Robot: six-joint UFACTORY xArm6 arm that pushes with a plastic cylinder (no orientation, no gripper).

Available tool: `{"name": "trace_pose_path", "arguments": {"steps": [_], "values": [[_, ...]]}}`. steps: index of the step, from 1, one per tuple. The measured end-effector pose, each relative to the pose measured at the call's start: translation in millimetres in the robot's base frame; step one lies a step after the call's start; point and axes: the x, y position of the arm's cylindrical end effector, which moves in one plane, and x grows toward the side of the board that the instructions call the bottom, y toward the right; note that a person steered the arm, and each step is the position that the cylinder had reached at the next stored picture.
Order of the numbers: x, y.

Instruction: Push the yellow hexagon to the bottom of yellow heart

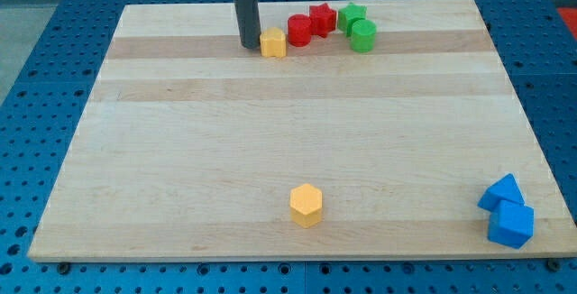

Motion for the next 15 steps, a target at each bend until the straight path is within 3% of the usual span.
{"name": "trace_pose_path", "arguments": {"steps": [2, 3, 4, 5, 7, 8, 10, 11, 13, 15], "values": [[0.3, 31.2], [0.3, 23.4], [20.7, -26.2], [86.5, -27.8], [281.6, -27.8], [328.8, -21.5], [296.7, 91.0], [294.1, 112.6], [292.6, 75.5], [255.2, 93.1]]}}
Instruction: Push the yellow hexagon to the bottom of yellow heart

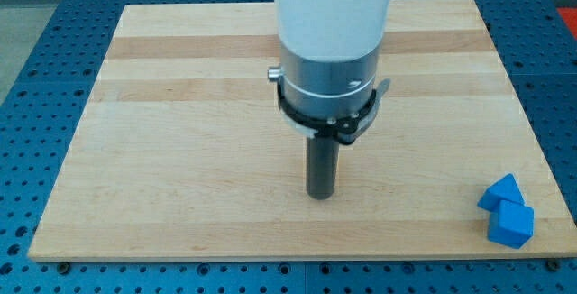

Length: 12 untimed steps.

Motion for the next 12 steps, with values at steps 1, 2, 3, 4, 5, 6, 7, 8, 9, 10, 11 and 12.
{"name": "trace_pose_path", "arguments": {"steps": [1, 2, 3, 4, 5, 6, 7, 8, 9, 10, 11, 12], "values": [[-17.9, 0.0], [-39.5, 0.0], [-65.2, 1.3], [-91.0, 1.3], [-117.0, 1.3], [-141.8, 1.3], [-156.1, 16.3], [-156.3, 52.1], [-165.9, 55.0], [-183.7, 35.3], [-189.5, 18.7], [-190.4, 11.1]]}}
